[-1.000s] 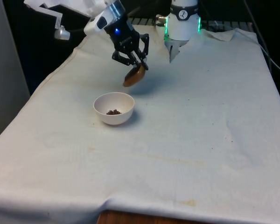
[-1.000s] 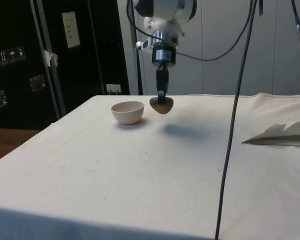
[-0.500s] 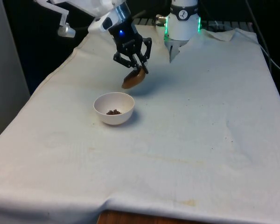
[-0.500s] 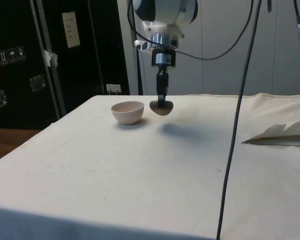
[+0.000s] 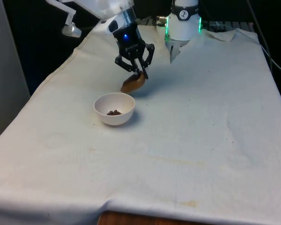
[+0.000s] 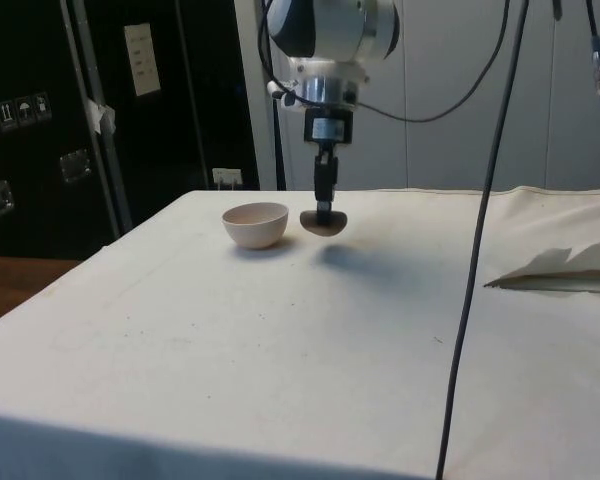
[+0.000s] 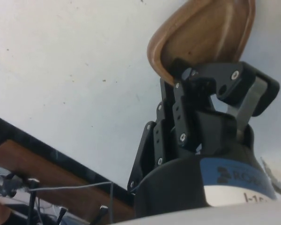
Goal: Pour the coffee beans from the cup into the bowl.
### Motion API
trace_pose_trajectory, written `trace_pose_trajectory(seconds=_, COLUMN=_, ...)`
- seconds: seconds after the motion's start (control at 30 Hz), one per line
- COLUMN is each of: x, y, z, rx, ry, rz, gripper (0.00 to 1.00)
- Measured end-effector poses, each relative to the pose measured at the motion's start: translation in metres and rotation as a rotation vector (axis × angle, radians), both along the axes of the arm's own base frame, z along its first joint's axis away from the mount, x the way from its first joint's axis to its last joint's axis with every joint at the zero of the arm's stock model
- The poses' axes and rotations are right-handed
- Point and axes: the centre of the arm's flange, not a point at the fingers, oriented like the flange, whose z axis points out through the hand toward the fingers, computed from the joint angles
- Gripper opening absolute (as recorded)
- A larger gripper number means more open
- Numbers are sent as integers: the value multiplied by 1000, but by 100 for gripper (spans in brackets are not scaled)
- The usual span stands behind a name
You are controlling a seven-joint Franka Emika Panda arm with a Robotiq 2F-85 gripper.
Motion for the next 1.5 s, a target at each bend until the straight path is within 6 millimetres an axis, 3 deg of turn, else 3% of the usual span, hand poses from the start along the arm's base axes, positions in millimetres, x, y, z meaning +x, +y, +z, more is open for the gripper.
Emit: trace_pose_trajectory(seconds=1.5, x=-27, y=12, z=-23, rx=-245, ry=-47, rz=35, gripper=3)
